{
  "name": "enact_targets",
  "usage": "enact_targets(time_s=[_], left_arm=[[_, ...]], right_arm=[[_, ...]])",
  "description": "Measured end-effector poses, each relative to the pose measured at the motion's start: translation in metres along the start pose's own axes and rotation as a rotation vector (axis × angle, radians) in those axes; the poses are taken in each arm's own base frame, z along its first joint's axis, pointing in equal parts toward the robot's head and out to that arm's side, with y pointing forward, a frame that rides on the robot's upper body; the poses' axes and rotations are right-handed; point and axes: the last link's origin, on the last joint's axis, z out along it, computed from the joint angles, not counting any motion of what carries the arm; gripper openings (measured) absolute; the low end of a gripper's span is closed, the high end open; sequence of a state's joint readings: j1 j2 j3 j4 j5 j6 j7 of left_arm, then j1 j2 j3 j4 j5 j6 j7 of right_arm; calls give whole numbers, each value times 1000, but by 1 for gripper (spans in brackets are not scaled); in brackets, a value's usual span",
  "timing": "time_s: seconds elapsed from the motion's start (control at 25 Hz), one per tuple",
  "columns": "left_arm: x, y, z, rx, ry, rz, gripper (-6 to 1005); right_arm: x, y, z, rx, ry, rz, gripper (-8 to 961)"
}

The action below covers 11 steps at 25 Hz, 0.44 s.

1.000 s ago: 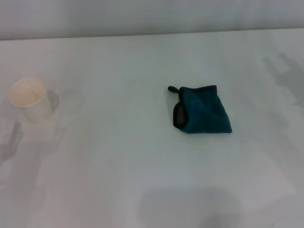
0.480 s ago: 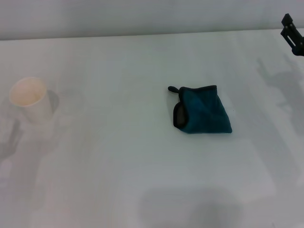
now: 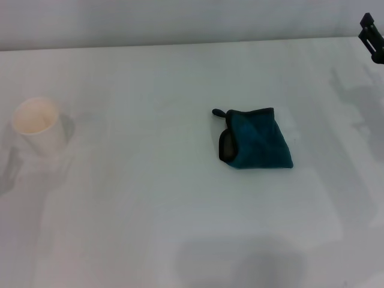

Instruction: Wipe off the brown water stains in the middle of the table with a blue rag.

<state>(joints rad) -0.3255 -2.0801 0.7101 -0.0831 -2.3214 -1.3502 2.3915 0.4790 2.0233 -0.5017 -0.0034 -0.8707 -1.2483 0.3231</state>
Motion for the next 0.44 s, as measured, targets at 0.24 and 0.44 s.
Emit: enact_targets(time_s=[0.24, 0.44], left_arm=[[4, 0, 5, 5, 19, -4, 880], [6, 1, 9, 3, 29, -5, 880]], right_arm=[[-2, -2, 2, 4, -8, 4, 829], [-3, 0, 4, 0, -13, 4, 829]])
